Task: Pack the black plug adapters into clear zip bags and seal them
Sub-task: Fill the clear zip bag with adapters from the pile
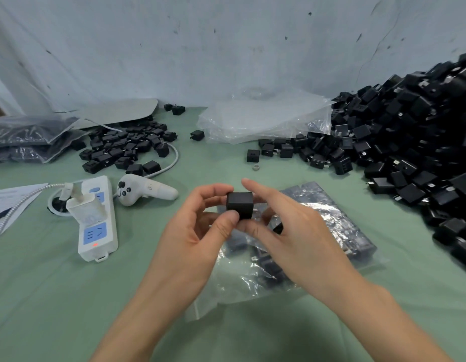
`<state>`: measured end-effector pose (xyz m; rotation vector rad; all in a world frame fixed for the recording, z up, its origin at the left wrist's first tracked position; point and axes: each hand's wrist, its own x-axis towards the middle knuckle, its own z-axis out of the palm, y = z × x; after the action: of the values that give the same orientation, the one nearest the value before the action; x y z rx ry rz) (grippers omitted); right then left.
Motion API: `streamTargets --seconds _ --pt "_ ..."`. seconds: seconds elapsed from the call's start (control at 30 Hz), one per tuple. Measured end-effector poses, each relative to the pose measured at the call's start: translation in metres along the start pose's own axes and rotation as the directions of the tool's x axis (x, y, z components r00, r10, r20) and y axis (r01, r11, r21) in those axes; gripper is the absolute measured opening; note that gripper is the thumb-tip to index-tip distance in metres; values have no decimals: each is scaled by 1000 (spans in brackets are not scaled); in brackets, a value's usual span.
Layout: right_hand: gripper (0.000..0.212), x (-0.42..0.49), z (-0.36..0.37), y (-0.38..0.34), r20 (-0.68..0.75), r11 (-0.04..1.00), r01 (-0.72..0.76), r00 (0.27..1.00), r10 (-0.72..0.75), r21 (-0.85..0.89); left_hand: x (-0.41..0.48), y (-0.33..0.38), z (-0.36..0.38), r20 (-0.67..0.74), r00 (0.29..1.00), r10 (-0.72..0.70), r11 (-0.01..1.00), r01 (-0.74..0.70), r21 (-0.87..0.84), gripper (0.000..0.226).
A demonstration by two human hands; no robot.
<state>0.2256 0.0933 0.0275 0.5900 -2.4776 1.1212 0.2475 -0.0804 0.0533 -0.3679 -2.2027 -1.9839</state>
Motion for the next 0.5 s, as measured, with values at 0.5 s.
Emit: streamTargets --seconds 0.5 --pt "15 3 -4 0 -210 969 131 962 -175 -208 4 -7 -9 19 993 -119 975 121 -187 12"
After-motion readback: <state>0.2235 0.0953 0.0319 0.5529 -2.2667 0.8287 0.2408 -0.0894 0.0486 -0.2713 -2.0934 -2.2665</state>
